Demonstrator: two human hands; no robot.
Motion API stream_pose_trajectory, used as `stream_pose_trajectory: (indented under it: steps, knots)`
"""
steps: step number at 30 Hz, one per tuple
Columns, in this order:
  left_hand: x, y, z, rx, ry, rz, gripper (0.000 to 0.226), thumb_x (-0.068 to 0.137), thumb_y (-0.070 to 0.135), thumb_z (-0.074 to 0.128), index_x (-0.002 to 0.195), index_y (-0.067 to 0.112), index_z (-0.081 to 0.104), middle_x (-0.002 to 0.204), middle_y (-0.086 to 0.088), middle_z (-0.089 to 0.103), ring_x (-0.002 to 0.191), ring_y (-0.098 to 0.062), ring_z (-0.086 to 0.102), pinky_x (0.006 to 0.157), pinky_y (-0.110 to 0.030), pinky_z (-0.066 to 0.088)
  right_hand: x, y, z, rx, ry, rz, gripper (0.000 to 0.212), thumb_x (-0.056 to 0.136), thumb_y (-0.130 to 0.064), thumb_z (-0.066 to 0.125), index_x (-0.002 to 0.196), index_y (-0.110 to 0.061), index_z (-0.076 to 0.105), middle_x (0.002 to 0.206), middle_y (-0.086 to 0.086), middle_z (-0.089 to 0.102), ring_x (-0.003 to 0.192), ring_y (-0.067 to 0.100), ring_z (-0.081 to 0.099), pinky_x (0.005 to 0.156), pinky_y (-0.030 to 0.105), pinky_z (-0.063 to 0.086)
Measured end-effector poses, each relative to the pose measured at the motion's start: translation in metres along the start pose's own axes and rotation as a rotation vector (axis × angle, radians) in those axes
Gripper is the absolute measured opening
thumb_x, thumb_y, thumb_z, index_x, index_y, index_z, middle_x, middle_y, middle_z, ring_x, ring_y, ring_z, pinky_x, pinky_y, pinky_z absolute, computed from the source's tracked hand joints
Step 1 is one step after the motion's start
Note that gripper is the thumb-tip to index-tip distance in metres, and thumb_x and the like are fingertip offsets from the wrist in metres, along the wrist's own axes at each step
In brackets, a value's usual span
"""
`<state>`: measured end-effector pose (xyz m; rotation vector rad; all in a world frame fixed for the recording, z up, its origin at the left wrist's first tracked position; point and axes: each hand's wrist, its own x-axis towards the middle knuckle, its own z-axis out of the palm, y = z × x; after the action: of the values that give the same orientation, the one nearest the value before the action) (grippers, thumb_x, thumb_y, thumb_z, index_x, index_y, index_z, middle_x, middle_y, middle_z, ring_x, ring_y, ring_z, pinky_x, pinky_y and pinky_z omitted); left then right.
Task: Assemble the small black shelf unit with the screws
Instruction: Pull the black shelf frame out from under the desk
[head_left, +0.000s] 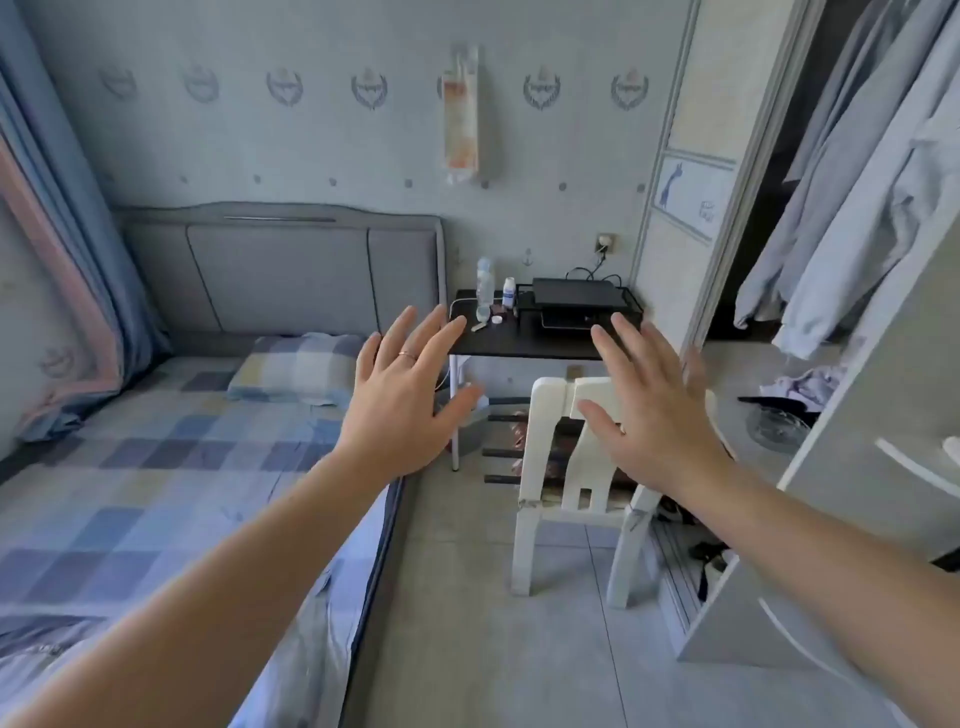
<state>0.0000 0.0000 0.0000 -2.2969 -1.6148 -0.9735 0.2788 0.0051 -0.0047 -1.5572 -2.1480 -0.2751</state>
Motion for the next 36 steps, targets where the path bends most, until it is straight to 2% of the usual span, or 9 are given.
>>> stream_pose_trajectory:
  steps: [5, 10, 13, 16, 24, 27, 31, 36]
  knots:
    - [-0.007, -0.044, 0.084, -0.042, -0.213, -0.136, 0.069, 0.094, 0.062, 0.038, 0.156, 0.034, 0.026, 0.166, 0.01, 0.017, 0.154, -0.016, 0.002, 0.124, -0.05, 0.009, 0.014, 0.017, 0.083, 0.02, -0.166, 0.017, 0.071, 0.1, -0.051, 0.043, 0.161, -0.027, 0.016, 0.169, -0.005, 0.002, 0.156, 0.023, -0.002, 0.122, 0.058, 0.0]
    - [0.003, -0.087, 0.151, -0.073, -0.32, -0.225, 0.076, 0.09, 0.072, 0.024, 0.156, 0.036, 0.023, 0.166, 0.012, 0.015, 0.154, -0.014, 0.002, 0.124, -0.043, 0.006, 0.048, 0.036, 0.154, 0.056, -0.298, 0.049, 0.072, 0.101, -0.049, 0.046, 0.161, -0.027, 0.014, 0.169, -0.006, 0.001, 0.156, 0.024, -0.002, 0.123, 0.057, 0.0]
    - [0.012, -0.112, 0.183, -0.087, -0.373, -0.289, 0.07, 0.096, 0.065, 0.036, 0.157, 0.034, 0.024, 0.166, 0.01, 0.016, 0.155, -0.015, 0.002, 0.125, -0.042, 0.006, 0.071, 0.04, 0.193, 0.093, -0.357, 0.051, 0.071, 0.102, -0.048, 0.047, 0.161, -0.027, 0.015, 0.169, -0.007, 0.0, 0.156, 0.023, -0.004, 0.122, 0.055, -0.003]
    - [0.021, -0.137, 0.211, -0.086, -0.445, -0.33, 0.067, 0.099, 0.058, 0.044, 0.158, 0.035, 0.022, 0.167, 0.01, 0.014, 0.155, -0.014, 0.001, 0.124, -0.041, 0.005, 0.094, 0.038, 0.228, 0.108, -0.41, 0.071, 0.07, 0.102, -0.049, 0.047, 0.161, -0.028, 0.015, 0.17, -0.007, -0.001, 0.156, 0.022, -0.003, 0.122, 0.055, 0.0]
    - [0.067, -0.231, 0.302, -0.124, -0.603, -0.302, 0.069, 0.098, 0.057, 0.045, 0.158, 0.035, 0.018, 0.167, 0.01, 0.014, 0.154, -0.016, 0.001, 0.123, -0.039, 0.002, 0.16, 0.023, 0.338, 0.098, -0.51, 0.142, 0.071, 0.1, -0.048, 0.05, 0.161, -0.027, 0.021, 0.17, -0.003, 0.003, 0.155, 0.024, 0.002, 0.121, 0.057, 0.007]
    - [0.093, -0.273, 0.331, -0.141, -0.679, -0.258, 0.069, 0.099, 0.057, 0.044, 0.158, 0.033, 0.019, 0.167, 0.009, 0.015, 0.154, -0.017, 0.002, 0.123, -0.04, 0.002, 0.187, 0.016, 0.379, 0.075, -0.562, 0.236, 0.07, 0.101, -0.049, 0.047, 0.161, -0.027, 0.019, 0.17, -0.003, 0.0, 0.155, 0.024, 0.0, 0.121, 0.057, 0.007]
    - [0.129, -0.323, 0.363, -0.147, -0.798, -0.194, 0.069, 0.098, 0.06, 0.041, 0.158, 0.036, 0.016, 0.167, 0.009, 0.013, 0.154, -0.015, -0.002, 0.124, -0.041, 0.001, 0.216, 0.01, 0.422, 0.023, -0.59, 0.291, 0.069, 0.1, -0.049, 0.047, 0.16, -0.024, 0.025, 0.17, 0.0, 0.009, 0.155, 0.03, 0.006, 0.119, 0.059, 0.01]
    - [0.178, -0.365, 0.409, -0.116, -0.925, -0.104, 0.07, 0.098, 0.062, 0.039, 0.158, 0.035, 0.015, 0.167, 0.009, 0.012, 0.154, -0.017, -0.002, 0.124, -0.043, 0.001, 0.248, 0.019, 0.463, -0.001, -0.666, 0.41, 0.069, 0.099, -0.051, 0.046, 0.16, -0.025, 0.024, 0.17, 0.0, 0.011, 0.156, 0.03, 0.006, 0.12, 0.061, 0.009]
